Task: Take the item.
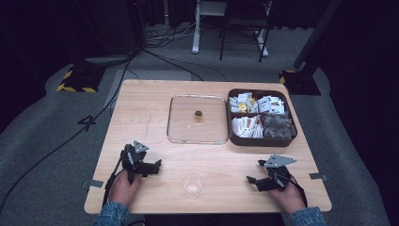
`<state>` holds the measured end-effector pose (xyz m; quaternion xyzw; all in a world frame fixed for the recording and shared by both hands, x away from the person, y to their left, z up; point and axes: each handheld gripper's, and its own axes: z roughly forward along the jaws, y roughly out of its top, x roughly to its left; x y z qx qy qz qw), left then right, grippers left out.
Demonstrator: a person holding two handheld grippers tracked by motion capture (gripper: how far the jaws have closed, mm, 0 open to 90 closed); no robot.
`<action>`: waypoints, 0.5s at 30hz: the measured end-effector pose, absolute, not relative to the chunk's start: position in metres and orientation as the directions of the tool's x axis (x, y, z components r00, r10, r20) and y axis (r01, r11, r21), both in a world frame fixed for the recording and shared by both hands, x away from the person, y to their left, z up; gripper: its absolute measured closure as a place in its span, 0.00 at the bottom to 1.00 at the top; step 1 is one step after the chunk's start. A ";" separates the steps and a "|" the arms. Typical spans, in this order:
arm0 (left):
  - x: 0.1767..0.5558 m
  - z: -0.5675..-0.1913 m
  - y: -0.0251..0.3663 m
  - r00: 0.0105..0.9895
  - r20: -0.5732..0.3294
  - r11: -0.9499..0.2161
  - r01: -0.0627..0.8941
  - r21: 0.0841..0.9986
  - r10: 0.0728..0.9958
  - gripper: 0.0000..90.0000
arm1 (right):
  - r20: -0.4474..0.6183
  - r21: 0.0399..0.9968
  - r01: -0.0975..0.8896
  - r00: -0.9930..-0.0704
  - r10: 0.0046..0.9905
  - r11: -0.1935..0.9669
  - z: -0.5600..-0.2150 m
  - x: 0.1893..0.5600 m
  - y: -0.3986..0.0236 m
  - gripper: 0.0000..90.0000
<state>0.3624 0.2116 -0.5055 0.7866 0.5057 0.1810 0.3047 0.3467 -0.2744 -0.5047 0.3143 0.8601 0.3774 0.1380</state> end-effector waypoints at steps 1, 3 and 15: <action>0.362 -0.506 0.212 0.423 -0.024 -0.303 0.685 0.662 0.906 0.00 | 0.000 0.736 0.437 -0.764 0.645 0.517 -0.505 0.347 -0.274 0.16; 0.362 -0.506 0.212 0.423 -0.024 -0.303 0.685 0.663 0.906 0.00 | 0.000 0.736 0.437 -0.763 0.646 0.517 -0.505 0.346 -0.274 0.16; 0.363 -0.506 0.211 0.423 -0.024 -0.302 0.684 0.664 0.906 0.00 | 0.000 0.737 0.441 -0.759 0.652 0.513 -0.505 0.346 -0.274 0.17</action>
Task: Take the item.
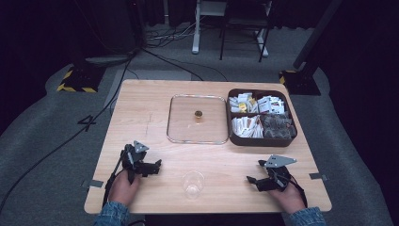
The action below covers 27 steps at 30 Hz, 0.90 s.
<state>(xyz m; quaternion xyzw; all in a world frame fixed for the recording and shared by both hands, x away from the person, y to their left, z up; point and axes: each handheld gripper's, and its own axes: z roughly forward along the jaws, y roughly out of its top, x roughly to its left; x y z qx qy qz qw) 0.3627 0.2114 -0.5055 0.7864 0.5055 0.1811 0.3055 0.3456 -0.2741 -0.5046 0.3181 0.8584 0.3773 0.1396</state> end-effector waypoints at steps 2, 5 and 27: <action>0.363 -0.506 0.211 0.422 -0.026 -0.300 0.685 0.664 0.906 0.00 | 0.000 0.737 0.440 -0.759 0.651 0.513 -0.505 0.345 -0.274 0.17; 0.363 -0.506 0.211 0.424 -0.024 -0.302 0.684 0.664 0.905 0.00 | -0.001 0.739 0.439 -0.759 0.651 0.512 -0.504 0.345 -0.273 0.18; 0.363 -0.506 0.211 0.422 -0.026 -0.299 0.685 0.664 0.906 0.00 | 0.053 0.817 0.430 -0.720 0.691 0.385 -0.453 0.350 -0.300 0.28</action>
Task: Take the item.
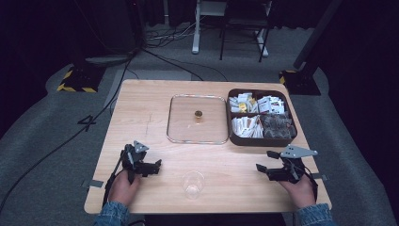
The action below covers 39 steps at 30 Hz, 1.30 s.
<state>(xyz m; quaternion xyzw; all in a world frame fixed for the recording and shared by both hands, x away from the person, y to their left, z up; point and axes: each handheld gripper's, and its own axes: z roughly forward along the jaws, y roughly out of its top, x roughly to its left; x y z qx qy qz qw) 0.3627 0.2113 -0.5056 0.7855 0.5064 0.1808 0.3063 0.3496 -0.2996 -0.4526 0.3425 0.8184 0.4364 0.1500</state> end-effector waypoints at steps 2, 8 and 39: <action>0.363 -0.506 0.211 0.423 -0.025 -0.301 0.685 0.664 0.906 0.00 | 0.059 0.822 0.431 -0.714 0.697 0.372 -0.448 0.351 -0.302 0.28; 0.363 -0.506 0.211 0.424 -0.026 -0.301 0.684 0.664 0.906 0.00 | 0.086 0.840 0.435 -0.696 0.713 0.324 -0.439 0.353 -0.307 0.27; 0.363 -0.506 0.211 0.425 -0.024 -0.304 0.684 0.663 0.905 0.00 | 0.080 0.856 0.457 -0.579 0.811 0.242 -0.395 0.388 -0.331 0.30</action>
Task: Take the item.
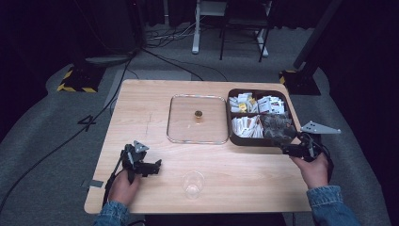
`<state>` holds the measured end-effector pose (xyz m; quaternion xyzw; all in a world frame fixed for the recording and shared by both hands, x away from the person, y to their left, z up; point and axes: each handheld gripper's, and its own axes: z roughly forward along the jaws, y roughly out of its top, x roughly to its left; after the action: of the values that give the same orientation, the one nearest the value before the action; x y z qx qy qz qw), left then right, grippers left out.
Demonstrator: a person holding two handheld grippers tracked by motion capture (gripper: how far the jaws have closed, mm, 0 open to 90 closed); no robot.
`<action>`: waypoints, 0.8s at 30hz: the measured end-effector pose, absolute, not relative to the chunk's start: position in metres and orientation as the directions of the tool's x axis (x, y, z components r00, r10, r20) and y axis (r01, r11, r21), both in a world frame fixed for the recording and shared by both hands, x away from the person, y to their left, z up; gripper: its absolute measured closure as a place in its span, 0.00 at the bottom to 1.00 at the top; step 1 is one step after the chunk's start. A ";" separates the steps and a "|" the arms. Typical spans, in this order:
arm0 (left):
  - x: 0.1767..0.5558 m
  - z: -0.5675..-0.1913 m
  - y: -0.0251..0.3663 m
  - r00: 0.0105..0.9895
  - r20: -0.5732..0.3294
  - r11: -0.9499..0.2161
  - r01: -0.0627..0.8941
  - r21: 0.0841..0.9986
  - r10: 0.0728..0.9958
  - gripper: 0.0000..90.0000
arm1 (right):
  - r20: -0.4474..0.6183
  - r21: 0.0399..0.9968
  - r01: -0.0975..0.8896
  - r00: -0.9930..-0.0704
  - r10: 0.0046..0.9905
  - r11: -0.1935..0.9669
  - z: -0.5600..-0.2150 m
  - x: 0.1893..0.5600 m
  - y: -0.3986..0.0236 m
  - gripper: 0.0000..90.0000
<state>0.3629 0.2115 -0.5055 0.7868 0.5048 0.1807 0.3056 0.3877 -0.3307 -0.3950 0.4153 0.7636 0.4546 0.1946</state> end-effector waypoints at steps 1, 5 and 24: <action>0.363 -0.506 0.211 0.425 -0.024 -0.304 0.684 0.664 0.905 0.00 | 0.080 0.853 0.464 -0.570 0.818 0.240 -0.393 0.392 -0.333 0.30; 0.363 -0.506 0.211 0.424 -0.025 -0.302 0.684 0.664 0.905 0.00 | 0.080 0.851 0.471 -0.554 0.829 0.233 -0.390 0.398 -0.336 0.31; 0.363 -0.506 0.211 0.424 -0.025 -0.302 0.684 0.664 0.905 0.00 | 0.084 0.820 0.532 -0.475 0.876 0.210 -0.393 0.443 -0.353 0.40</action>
<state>0.3629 0.2114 -0.5056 0.7863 0.5053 0.1808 0.3063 0.4434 -0.3532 -0.3928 0.4693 0.7501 0.4182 0.2055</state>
